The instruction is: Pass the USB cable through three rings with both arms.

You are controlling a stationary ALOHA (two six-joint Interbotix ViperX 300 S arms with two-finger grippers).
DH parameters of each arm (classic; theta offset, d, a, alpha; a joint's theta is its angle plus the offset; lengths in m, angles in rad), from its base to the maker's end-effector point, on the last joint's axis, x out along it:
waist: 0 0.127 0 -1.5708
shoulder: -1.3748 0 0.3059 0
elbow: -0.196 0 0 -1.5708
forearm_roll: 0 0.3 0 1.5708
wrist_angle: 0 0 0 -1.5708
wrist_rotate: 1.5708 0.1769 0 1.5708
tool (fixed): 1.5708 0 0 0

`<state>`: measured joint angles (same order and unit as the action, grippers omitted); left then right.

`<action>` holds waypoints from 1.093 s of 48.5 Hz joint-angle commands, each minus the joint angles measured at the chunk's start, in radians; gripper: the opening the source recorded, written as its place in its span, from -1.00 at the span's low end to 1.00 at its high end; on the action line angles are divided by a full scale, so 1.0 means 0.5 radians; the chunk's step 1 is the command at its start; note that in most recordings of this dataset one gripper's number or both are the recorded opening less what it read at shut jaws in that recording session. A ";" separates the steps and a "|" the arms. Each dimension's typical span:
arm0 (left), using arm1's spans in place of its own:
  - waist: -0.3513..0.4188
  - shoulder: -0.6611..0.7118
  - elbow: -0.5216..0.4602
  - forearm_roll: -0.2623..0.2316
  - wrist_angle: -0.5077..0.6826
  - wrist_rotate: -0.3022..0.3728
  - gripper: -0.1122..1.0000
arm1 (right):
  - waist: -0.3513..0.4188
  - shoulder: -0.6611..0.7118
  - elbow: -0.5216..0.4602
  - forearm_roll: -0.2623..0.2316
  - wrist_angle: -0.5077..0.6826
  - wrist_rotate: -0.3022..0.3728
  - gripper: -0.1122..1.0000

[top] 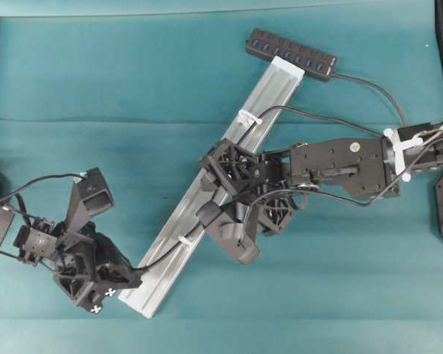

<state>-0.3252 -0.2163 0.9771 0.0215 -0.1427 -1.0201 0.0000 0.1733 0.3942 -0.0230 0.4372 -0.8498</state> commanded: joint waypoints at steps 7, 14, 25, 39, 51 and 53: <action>-0.015 -0.021 -0.031 0.009 -0.006 0.003 -0.63 | 0.009 -0.015 -0.009 0.009 -0.018 0.031 0.67; -0.015 -0.025 -0.025 0.009 0.000 0.018 -0.63 | 0.018 -0.006 -0.025 0.012 -0.067 0.031 0.67; -0.012 -0.018 -0.037 0.009 0.080 0.021 0.06 | 0.028 -0.003 -0.031 0.012 -0.095 0.114 0.67; -0.012 -0.025 -0.058 0.009 0.095 0.153 0.81 | 0.052 -0.015 0.000 0.012 -0.095 0.387 0.67; -0.015 -0.092 -0.080 0.009 0.147 0.264 0.88 | 0.071 -0.046 0.006 0.012 -0.132 0.650 0.67; -0.009 -0.120 -0.092 0.009 0.163 0.307 0.88 | 0.071 -0.058 0.009 0.012 -0.150 0.693 0.67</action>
<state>-0.3298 -0.2408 0.9572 0.0215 -0.0675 -0.8897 0.0322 0.1641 0.4034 -0.0184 0.3820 -0.5430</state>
